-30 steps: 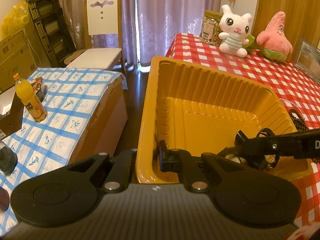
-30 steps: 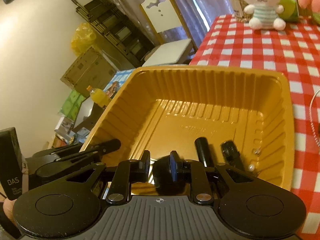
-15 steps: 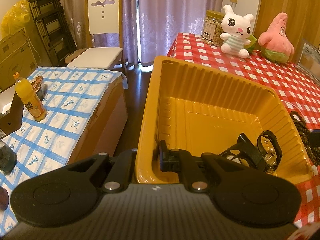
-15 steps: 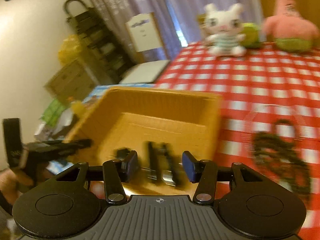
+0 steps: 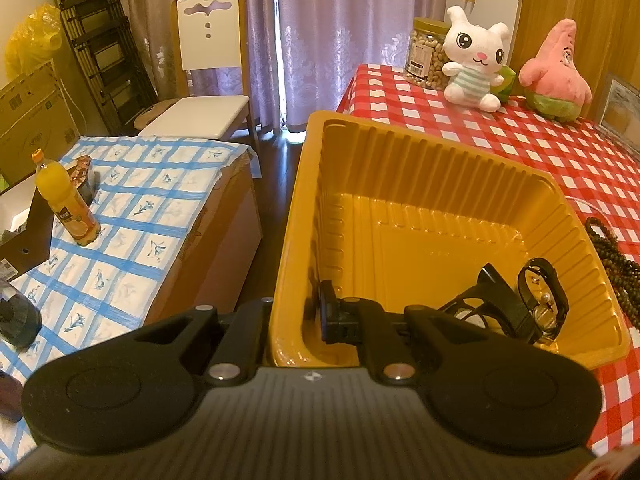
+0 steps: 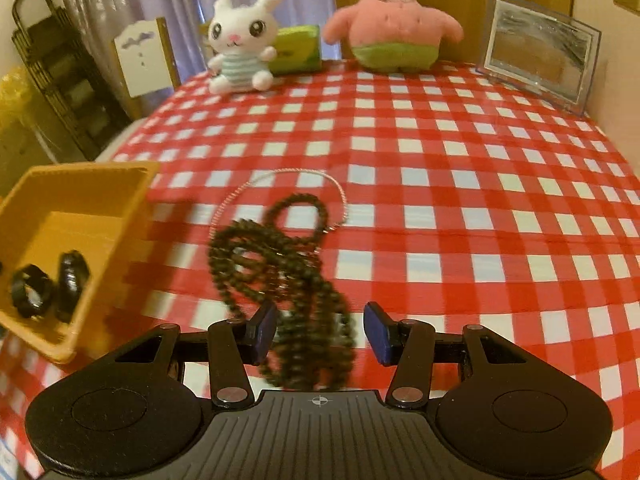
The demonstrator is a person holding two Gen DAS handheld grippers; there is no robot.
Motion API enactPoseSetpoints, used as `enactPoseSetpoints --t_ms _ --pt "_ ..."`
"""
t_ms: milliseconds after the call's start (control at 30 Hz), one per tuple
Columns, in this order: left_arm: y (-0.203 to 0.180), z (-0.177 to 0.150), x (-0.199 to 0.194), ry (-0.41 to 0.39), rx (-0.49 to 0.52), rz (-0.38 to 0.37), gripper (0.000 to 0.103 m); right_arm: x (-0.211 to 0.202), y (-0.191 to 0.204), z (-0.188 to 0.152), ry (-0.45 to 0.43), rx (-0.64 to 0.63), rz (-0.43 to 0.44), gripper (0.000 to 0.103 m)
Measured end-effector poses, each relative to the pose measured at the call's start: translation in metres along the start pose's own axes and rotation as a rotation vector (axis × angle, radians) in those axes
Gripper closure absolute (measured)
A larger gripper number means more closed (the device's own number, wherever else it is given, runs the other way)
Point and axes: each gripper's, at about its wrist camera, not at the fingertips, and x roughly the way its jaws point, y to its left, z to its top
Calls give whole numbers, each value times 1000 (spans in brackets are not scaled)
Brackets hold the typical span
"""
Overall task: Organize jewelry
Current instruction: 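Reach the right tool to the dark bead strand and grasp it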
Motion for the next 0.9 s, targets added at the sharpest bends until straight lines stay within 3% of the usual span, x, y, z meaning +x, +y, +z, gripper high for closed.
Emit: enactPoseSetpoints --t_ms 233,300,367,500,900 --pt "-1 0 -2 2 -4 9 95 31 -3 2 44 -42 2 66" --pt "-1 0 -3 2 -5 11 95 37 -2 3 47 -57 0 74" --pt "-1 0 -3 1 -5 14 95 38 1 3 47 -93 -17 89" --pt "-1 0 -4 2 -5 14 95 36 5 2 44 -146 -34 96" --pt "-1 -2 -5 0 1 12 95 -58 11 33 -233 -102 31 96"
